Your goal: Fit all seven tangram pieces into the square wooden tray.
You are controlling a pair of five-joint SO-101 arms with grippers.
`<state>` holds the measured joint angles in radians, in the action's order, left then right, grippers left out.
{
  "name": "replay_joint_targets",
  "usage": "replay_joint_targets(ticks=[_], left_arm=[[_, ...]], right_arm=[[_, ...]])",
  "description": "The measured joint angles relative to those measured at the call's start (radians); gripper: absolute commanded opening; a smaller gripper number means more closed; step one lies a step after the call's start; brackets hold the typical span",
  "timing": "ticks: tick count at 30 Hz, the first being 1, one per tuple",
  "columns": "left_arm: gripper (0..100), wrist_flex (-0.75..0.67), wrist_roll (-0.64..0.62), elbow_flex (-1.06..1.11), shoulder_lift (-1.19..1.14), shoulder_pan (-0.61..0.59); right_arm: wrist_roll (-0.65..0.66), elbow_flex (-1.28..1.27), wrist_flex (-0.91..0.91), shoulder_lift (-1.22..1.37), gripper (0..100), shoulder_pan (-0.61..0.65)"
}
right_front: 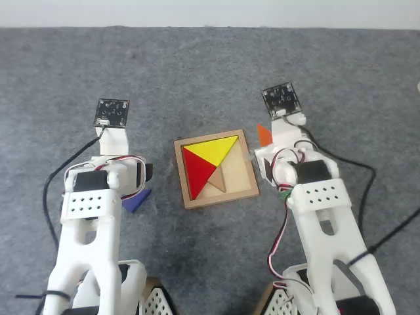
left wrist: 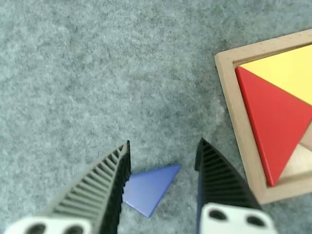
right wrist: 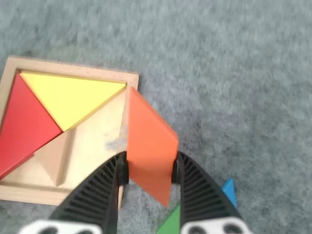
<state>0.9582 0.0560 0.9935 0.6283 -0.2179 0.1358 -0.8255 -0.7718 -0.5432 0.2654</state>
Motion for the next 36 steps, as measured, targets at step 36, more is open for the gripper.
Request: replay_joint_targets(ticks=[36], left_arm=[[22,-0.089,-0.003,0.044,0.000,0.000]], right_arm=[[-0.049,0.491,0.064,0.822,27.0,-0.190]])
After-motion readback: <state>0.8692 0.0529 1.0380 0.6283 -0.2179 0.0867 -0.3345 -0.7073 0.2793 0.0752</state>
